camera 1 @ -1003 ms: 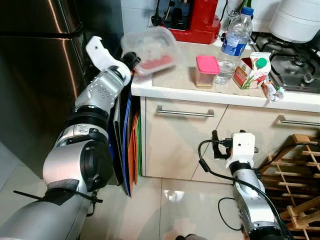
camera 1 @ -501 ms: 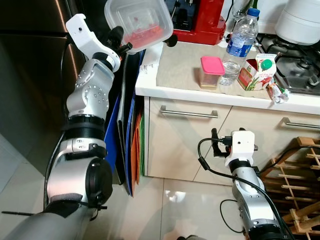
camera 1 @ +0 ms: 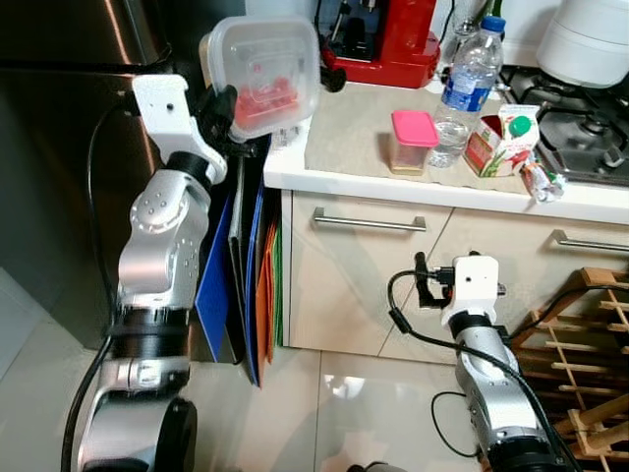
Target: Restocking fridge
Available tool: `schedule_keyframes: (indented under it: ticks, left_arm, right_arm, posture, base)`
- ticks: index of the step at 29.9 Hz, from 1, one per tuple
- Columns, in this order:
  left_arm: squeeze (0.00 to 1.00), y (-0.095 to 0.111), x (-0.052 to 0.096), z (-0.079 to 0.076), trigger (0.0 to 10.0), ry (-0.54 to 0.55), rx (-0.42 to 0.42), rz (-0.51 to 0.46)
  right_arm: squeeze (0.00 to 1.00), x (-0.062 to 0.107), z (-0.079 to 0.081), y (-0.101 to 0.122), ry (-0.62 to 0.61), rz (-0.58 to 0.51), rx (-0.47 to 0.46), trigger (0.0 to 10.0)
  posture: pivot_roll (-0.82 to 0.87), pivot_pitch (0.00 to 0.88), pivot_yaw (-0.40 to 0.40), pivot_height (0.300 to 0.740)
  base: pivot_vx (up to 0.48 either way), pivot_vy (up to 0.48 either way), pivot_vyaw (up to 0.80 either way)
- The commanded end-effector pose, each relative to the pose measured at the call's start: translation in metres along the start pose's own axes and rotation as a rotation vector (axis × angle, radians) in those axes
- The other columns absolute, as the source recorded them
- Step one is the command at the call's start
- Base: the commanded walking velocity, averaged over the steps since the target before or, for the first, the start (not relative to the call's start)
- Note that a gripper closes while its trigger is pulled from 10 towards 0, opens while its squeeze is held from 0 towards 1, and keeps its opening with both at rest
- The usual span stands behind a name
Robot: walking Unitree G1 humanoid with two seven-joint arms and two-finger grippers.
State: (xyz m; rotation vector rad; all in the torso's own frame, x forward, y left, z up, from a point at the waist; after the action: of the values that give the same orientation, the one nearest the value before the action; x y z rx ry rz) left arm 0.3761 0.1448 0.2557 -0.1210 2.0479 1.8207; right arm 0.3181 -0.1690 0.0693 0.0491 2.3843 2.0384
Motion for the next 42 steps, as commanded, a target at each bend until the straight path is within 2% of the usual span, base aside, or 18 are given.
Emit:
schedule_keyframes:
  ticks: [1,4,5,6,19,42]
  left_arm:
    - [0.00,0.008,0.001,-0.001,0.0,0.004,-0.029,-0.030]
    - [0.00,0.007,0.001,-0.001,0.0,0.006,-0.047,-0.020]
    - [0.00,0.006,0.001,-0.001,4.7,0.012,-0.050,-0.013]
    - [0.00,0.006,0.001,0.000,10.0,0.017,-0.057,-0.010]
    - [0.00,0.005,0.002,-0.001,10.0,0.031,-0.099,-0.009]
    - [0.00,-0.003,0.001,-0.007,10.0,0.006,-0.108,0.014]
  right_arm:
    - [0.00,-0.001,0.000,-0.001,0.005,0.000,0.000,10.0]
    - [0.00,-0.002,0.000,0.000,0.008,-0.002,0.000,10.0]
    - [0.00,-0.002,0.001,0.000,0.009,-0.002,0.000,10.0]
    - [0.00,-0.002,0.001,0.000,0.010,-0.002,0.000,10.0]
    - [0.00,-0.004,0.000,0.001,0.010,-0.009,0.005,10.0]
    - [0.00,-0.006,0.000,0.002,0.014,-0.017,0.006,10.0]
  posture:
    - [-0.02,0.000,-0.034,0.740]
    - [-0.02,0.000,-0.034,0.740]
    - [-0.02,0.000,-0.034,0.740]
    - [-0.02,0.000,-0.035,0.740]
    - [-0.03,0.000,-0.039,0.740]
    - [-0.03,0.000,-0.041,0.740]
  base:
    - [0.000,0.000,0.00]
    - [0.000,0.000,0.00]
    - [0.000,0.000,0.00]
    - [0.000,0.000,0.00]
    - [0.000,0.000,0.00]
    - [0.000,0.000,0.00]
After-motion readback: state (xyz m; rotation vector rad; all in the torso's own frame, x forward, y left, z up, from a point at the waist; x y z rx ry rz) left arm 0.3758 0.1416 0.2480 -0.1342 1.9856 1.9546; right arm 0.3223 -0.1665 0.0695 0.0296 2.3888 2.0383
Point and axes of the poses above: a point about 5 cm out from each wrist's last joint towards the gripper, its own x axis pointing back from the gripper into the wrist, its own y axis along the axis of the wrist's last joint, z = x × y, the point moved 3 cm from there along -x, pointing out of the wrist towards the gripper, and after that the axes turned 2 degrees about x, right-handed, at the moved point
